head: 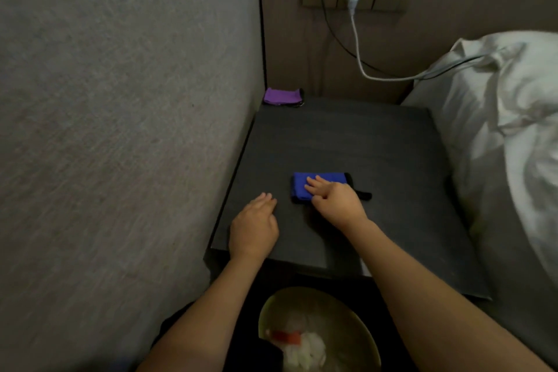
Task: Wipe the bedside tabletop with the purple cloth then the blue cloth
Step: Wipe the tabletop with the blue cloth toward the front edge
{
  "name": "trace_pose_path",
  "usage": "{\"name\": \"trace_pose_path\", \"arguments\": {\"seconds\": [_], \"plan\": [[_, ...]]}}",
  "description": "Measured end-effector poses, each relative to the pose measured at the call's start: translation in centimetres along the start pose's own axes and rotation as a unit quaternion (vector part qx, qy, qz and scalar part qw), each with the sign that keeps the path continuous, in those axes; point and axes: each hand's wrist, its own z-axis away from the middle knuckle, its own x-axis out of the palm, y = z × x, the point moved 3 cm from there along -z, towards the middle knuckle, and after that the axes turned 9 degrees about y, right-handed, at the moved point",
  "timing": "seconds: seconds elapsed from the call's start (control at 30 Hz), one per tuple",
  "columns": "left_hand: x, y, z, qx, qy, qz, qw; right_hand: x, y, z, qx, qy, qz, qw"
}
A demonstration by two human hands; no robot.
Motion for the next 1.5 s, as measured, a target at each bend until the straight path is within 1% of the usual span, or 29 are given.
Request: {"name": "trace_pose_path", "arguments": {"seconds": [0.1,0.3,0.5,0.7,0.77,0.83,0.93,1.03,1.1,1.17,1.23,1.27,1.3,1.37,1.4,1.43,1.47,1.5], "plan": [[-0.1,0.1,0.2,-0.011,-0.004,0.016,1.000,-1.9,2.9,1.5,0.023,0.026,-0.004,0.999],[-0.4,0.4,0.3,-0.024,-0.001,0.023,0.999,-4.6,7.6,4.0,0.066,0.072,-0.049,0.994],[0.0,0.0,0.2,-0.026,-0.004,0.021,0.999,-7.6,12.8,5.9,0.135,0.129,-0.092,0.978],[0.3,-0.3,0.2,-0.030,-0.003,0.011,0.999,-8.8,15.4,7.9,0.181,0.168,-0.077,0.966],[0.4,-0.4,0.2,-0.028,-0.002,0.014,1.000,-8.5,15.4,8.7,0.193,0.186,-0.068,0.961],[0.5,-0.4,0.2,-0.025,0.001,0.017,1.000,-8.0,14.9,9.5,0.197,0.185,-0.042,0.962],[0.4,-0.5,0.2,-0.024,0.001,0.019,1.000,-7.1,13.3,10.3,0.175,0.157,0.018,0.972],[0.2,-0.6,0.1,-0.026,-0.006,0.038,0.999,-6.0,11.0,10.4,0.145,0.168,0.023,0.975],[-0.1,-0.7,-0.3,-0.049,-0.008,0.072,0.996,-4.7,9.2,9.4,0.126,0.145,0.044,0.980],[-0.6,-0.9,-1.0,-0.088,-0.004,0.106,0.990,-3.0,7.2,7.8,0.110,0.095,0.085,0.986],[-0.6,-1.3,-2.1,-0.145,-0.012,0.148,0.978,-1.4,4.7,6.1,0.089,0.067,0.100,0.989],[-0.6,-1.5,-2.8,-0.188,-0.016,0.187,0.964,-0.6,3.5,5.4,0.079,0.063,0.096,0.990],[-0.6,-1.8,-3.6,-0.240,-0.019,0.243,0.940,0.2,2.2,4.7,0.066,0.060,0.093,0.992],[-0.7,-1.9,-5.0,-0.343,-0.051,0.363,0.865,1.7,-0.5,3.4,0.039,0.043,0.094,0.994],[-0.7,-2.1,-5.7,-0.381,-0.074,0.394,0.833,2.3,-1.7,2.8,0.024,0.031,0.097,0.995],[-0.8,-2.5,-6.3,-0.405,-0.097,0.401,0.816,2.9,-2.9,2.2,0.012,0.020,0.096,0.995],[-0.9,-3.0,-6.9,-0.413,-0.109,0.393,0.814,3.5,-4.1,1.6,0.001,0.011,0.094,0.995],[-0.9,-3.7,-7.4,-0.406,-0.105,0.382,0.824,4.1,-5.1,1.0,-0.010,0.004,0.092,0.996]]}}
